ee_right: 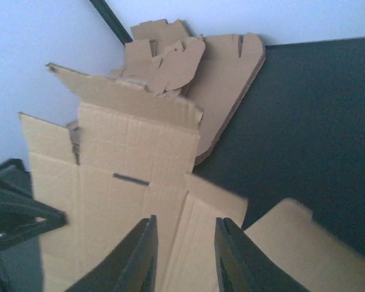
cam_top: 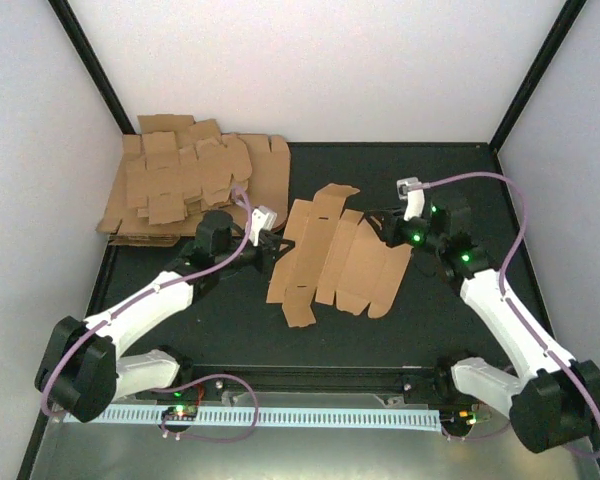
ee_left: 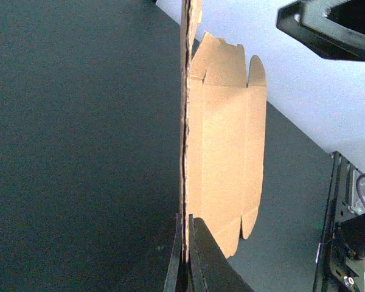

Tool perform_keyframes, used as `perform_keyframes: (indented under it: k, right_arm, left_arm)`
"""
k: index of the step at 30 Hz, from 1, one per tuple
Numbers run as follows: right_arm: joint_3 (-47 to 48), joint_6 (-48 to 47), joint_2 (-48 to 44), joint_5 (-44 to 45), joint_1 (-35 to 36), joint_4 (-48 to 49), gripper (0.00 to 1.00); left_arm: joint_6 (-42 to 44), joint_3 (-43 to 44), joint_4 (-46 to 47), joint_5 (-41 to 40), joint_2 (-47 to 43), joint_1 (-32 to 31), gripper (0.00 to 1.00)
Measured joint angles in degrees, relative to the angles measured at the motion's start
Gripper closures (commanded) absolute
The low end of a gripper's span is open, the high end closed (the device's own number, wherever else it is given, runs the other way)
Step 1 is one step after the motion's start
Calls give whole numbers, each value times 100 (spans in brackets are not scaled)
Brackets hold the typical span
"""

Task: Fold the paper box

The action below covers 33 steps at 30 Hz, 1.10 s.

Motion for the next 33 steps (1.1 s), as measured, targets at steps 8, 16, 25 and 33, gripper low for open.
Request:
perform_keyframes:
  k: [8, 16, 25, 33]
  right_arm:
    - [437, 525, 992, 96, 13, 251, 98]
    - [691, 656, 1478, 308, 339, 245, 98]
    - [116, 695, 1108, 487, 723, 240, 98]
    - [-330, 713, 1102, 610, 809, 304, 98]
  left_arm:
    - [-31, -203, 238, 52, 0, 0, 98]
    - [-68, -387, 444, 59, -57, 0, 98]
    - [-245, -544, 745, 17, -94, 0, 98]
    - [-304, -651, 892, 15, -94, 0, 98]
